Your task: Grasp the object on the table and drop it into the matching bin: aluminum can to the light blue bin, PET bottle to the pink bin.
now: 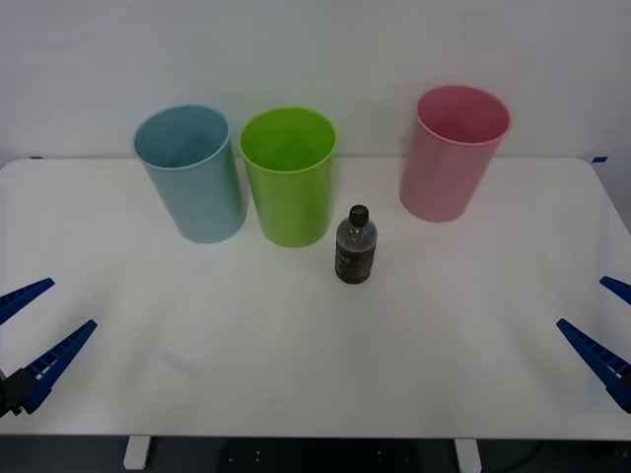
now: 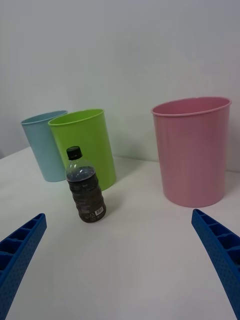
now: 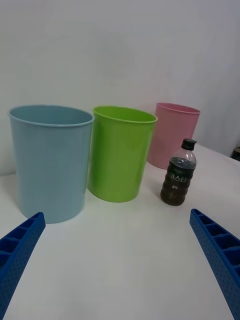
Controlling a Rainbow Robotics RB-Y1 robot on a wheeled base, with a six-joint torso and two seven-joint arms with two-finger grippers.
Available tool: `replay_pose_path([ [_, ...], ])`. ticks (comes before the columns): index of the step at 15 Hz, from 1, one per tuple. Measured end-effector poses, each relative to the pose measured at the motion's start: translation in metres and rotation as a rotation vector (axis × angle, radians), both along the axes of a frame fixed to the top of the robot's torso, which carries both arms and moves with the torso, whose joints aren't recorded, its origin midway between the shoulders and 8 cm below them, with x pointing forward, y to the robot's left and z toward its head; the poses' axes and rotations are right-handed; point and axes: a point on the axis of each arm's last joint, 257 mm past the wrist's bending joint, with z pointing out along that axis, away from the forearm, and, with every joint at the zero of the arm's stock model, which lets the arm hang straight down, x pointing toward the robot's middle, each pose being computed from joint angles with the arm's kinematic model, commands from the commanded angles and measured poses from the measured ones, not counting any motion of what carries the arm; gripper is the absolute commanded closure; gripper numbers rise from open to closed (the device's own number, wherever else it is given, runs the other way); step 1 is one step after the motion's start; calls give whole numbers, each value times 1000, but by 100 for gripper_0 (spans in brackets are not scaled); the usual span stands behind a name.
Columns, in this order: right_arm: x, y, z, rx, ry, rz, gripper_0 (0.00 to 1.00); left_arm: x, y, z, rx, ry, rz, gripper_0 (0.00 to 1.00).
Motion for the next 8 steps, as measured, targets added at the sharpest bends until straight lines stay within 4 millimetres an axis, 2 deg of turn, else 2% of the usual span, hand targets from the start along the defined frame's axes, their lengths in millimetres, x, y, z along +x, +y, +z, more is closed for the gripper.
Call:
replay_pose_path([
  [8,-3,10,-1,26,4,3,0,0,0,0,0,0,0,0],
])
